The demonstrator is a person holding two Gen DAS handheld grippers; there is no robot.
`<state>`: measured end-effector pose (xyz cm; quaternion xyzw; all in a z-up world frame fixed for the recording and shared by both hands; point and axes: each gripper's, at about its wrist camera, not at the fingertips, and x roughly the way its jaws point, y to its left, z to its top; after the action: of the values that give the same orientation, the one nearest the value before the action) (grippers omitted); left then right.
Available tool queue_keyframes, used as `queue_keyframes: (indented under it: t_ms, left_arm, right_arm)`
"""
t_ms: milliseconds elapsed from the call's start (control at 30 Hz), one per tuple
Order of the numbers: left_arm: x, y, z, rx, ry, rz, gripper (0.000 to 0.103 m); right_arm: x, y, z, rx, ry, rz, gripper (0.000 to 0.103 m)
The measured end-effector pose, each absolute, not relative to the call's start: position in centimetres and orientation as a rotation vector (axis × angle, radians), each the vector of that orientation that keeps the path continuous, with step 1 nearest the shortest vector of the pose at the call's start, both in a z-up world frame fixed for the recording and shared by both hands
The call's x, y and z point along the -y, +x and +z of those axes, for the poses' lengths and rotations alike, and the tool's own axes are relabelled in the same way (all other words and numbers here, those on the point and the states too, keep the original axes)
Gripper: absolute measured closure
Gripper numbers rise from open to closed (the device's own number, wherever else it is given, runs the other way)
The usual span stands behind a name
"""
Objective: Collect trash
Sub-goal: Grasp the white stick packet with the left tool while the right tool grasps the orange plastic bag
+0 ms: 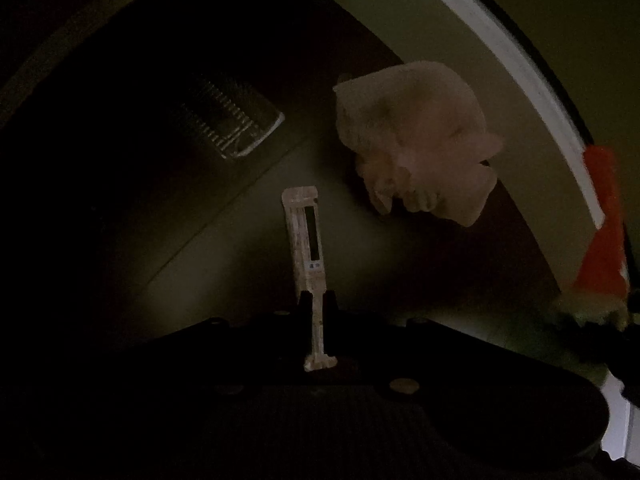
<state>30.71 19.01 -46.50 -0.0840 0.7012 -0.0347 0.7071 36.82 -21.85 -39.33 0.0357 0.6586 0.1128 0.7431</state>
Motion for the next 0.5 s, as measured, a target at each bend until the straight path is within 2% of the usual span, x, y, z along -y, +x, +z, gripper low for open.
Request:
queue_keyframes:
  t_ms: [200,300,400,500]
  left_arm:
    - [-18.4,31.5,-49.8,-1.6,-0.194,-0.083,0.098]
    - [-18.1,31.7,-51.6,-1.629,-0.189,-0.081,0.093]
    - [-17.9,32.1,-53.0,-1.646,-0.175,-0.073,0.085]
    - [-17.7,32.6,-53.7,-1.645,-0.165,-0.054,0.06]
  right_arm:
    - [23.6,35.1,-36.8,-1.47,0.137,0.241,0.099]
    - [23.7,35.2,-36.8,-1.475,0.161,0.236,0.099]
    - [23.5,35.6,-37.3,-1.457,0.156,0.236,0.099]
    - [23.6,35.9,-37.8,-1.458,0.171,0.234,0.099]
